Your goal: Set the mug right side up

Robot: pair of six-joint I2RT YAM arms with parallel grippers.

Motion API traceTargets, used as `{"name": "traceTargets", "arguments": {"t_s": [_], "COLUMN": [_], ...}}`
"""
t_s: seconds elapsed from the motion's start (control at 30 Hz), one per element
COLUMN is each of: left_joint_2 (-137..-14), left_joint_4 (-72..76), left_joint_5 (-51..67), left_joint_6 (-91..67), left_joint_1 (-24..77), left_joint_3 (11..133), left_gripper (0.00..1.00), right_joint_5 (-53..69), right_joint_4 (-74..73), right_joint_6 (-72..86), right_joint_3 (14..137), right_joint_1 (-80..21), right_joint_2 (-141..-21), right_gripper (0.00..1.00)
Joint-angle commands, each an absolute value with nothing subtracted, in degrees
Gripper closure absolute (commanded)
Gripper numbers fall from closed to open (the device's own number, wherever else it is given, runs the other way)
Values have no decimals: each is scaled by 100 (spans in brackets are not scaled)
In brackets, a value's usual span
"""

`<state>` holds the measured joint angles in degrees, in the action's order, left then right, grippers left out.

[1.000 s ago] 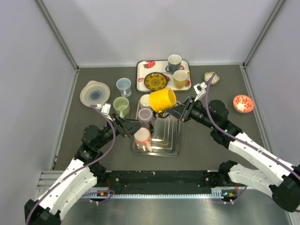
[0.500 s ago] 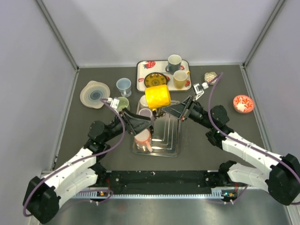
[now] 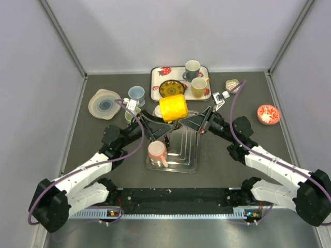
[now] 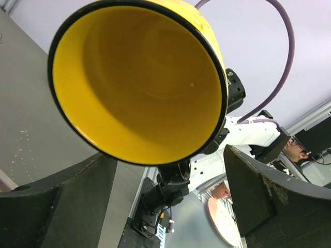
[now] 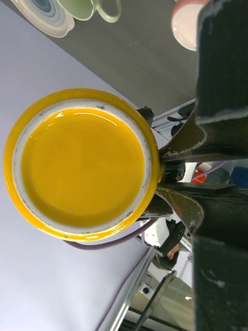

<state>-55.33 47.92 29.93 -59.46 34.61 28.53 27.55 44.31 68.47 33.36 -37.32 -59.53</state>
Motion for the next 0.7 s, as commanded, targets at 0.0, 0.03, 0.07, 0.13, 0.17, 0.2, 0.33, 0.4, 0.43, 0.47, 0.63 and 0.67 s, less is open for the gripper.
{"name": "traceTargets", "arguments": {"t_s": [0.0, 0.03, 0.07, 0.13, 0.17, 0.2, 0.33, 0.4, 0.43, 0.47, 0.63, 0.67], "left_joint_2": [-5835, -5888, -5976, -6064, -6073, -6099, -6038, -6003, -5959, -5968, -5871, -5880], "left_joint_4": [5458, 5528, 5589, 5747, 5783, 5809, 5871, 5880, 5871, 5880, 5950, 5950], "left_joint_5": [2980, 2953, 2944, 2866, 2830, 2804, 2515, 2452, 2417, 2391, 2241, 2215], "left_joint_6": [-6029, -6047, -6064, -6126, -6169, -6179, -6170, -6152, -6152, -6152, -6231, -6258], "left_joint_1": [3647, 3656, 3674, 3709, 3709, 3709, 3709, 3709, 3709, 3709, 3709, 3709], "left_joint_3": [3234, 3278, 3296, 3331, 3331, 3348, 3358, 3357, 3340, 3322, 3234, 3234], "left_gripper": [13, 13, 14, 16, 16, 17, 24, 30, 36, 40, 51, 51], "right_joint_5": [2795, 2795, 2804, 2821, 2830, 2847, 2865, 2865, 2874, 2865, 2883, 2892], "right_joint_4": [5036, 5027, 5019, 5001, 5001, 4992, 5001, 4992, 4992, 4992, 5001, 5001], "right_joint_6": [6662, 6636, 6627, 6601, 6601, 6592, 6574, 6565, 6557, 6557, 6530, 6530], "right_joint_3": [3428, 3428, 3419, 3393, 3384, 3375, 3270, 3217, 3199, 3182, 3111, 3111], "right_joint_1": [-3691, -3691, -3683, -3691, -3691, -3691, -3691, -3674, -3683, -3691, -3691, -3683], "right_joint_2": [-5818, -5818, -5818, -5818, -5818, -5827, -5801, -5775, -5766, -5757, -5722, -5722], "right_gripper": [100, 100, 100, 100, 100, 100, 100, 100, 100, 100, 100, 100]}}
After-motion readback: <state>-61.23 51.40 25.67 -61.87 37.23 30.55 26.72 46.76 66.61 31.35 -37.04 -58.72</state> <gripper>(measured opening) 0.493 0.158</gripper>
